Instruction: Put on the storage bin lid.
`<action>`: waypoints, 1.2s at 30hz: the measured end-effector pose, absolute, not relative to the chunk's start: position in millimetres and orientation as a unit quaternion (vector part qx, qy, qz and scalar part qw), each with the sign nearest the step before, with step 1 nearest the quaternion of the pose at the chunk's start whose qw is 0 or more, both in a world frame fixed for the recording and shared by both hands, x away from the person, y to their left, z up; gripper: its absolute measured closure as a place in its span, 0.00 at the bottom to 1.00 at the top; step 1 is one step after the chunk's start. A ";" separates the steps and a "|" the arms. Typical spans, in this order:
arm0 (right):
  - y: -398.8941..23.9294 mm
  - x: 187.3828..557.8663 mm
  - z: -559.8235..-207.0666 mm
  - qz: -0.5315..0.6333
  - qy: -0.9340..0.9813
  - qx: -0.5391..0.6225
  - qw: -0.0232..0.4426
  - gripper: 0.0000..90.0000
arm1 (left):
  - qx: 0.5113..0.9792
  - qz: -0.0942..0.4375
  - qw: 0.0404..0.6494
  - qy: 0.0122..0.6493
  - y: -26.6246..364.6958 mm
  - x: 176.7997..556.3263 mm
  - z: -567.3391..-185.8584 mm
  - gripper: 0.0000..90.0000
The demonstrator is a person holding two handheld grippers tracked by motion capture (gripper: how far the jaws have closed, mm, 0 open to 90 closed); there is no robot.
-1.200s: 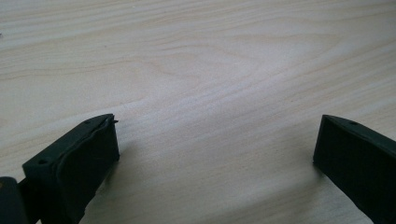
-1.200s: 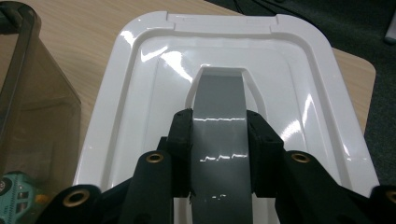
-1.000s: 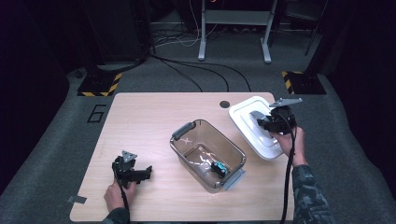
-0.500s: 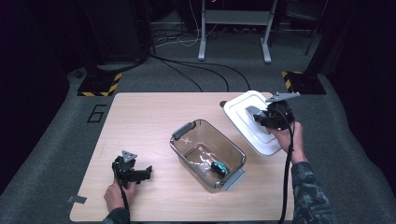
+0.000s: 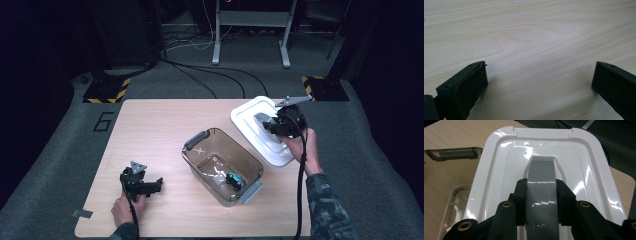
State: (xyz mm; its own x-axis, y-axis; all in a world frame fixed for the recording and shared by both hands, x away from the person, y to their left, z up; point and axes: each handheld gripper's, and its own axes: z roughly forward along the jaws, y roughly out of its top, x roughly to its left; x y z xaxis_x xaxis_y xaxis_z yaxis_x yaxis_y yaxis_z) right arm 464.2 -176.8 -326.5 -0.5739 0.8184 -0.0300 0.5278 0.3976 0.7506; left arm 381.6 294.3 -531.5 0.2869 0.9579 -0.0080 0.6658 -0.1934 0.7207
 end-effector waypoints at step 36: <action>-108.3 436.4 -330.1 0.358 0.832 0.392 0.162 0.74 | 0.737 0.230 0.317 0.551 294.3 381.6 -531.5 0.00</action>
State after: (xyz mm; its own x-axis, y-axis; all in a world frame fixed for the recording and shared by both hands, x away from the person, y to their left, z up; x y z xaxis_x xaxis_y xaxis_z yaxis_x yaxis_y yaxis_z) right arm 436.4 -108.3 -330.1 -0.6406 0.7678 0.0108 0.5356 0.4367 0.7228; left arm 381.6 294.3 -531.5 0.2870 0.9579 -0.0094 0.6660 -0.1925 0.7207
